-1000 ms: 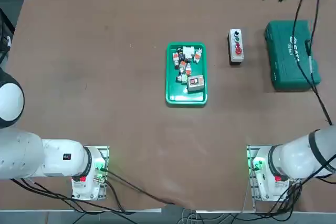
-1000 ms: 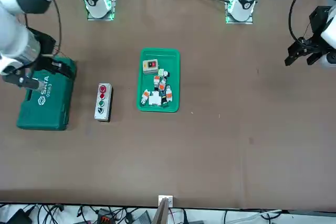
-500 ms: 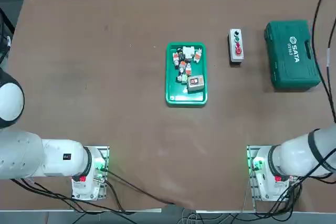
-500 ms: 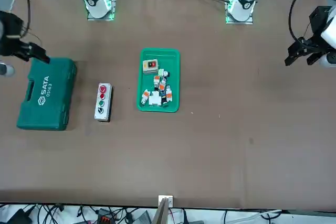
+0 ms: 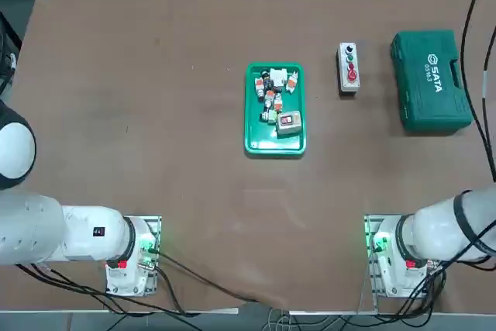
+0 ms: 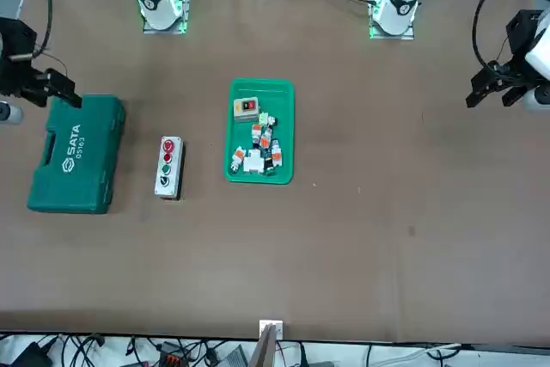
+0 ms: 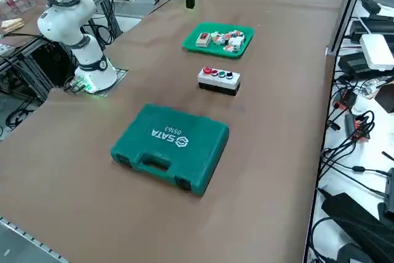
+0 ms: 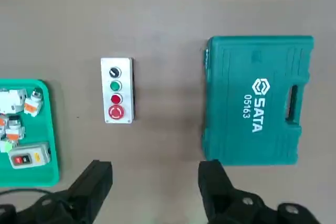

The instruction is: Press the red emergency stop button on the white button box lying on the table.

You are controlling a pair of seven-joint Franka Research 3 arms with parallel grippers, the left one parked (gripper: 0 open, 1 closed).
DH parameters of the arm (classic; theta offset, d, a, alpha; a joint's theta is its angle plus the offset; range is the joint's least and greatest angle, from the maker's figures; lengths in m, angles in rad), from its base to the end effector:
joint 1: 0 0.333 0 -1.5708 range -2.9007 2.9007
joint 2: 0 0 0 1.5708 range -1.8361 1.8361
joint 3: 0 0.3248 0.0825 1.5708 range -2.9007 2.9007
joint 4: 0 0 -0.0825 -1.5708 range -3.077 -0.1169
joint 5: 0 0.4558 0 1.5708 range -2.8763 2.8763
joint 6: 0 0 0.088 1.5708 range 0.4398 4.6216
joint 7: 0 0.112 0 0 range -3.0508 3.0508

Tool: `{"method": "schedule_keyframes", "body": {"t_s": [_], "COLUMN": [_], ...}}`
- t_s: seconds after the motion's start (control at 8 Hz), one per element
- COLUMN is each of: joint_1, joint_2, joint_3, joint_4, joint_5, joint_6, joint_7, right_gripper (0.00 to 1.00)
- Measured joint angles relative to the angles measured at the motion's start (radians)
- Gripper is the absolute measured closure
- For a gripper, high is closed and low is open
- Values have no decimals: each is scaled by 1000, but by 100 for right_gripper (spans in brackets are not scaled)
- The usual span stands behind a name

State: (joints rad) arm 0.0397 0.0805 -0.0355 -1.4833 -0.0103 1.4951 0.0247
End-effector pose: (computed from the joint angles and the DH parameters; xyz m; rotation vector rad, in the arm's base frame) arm 0.6436 0.0024 0.6181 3.1255 -0.0327 -0.1070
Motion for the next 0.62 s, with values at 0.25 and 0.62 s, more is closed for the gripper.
{"method": "schedule_keyframes", "body": {"t_s": [0.25, 0.62], "joint_1": [-16, -16], "joint_2": [-89, -117], "joint_3": [0, 5], "joint_4": [-96, -133], "joint_5": [-10, -10], "joint_6": [10, 19], "joint_7": [-62, -69], "right_gripper": [0, 0]}}
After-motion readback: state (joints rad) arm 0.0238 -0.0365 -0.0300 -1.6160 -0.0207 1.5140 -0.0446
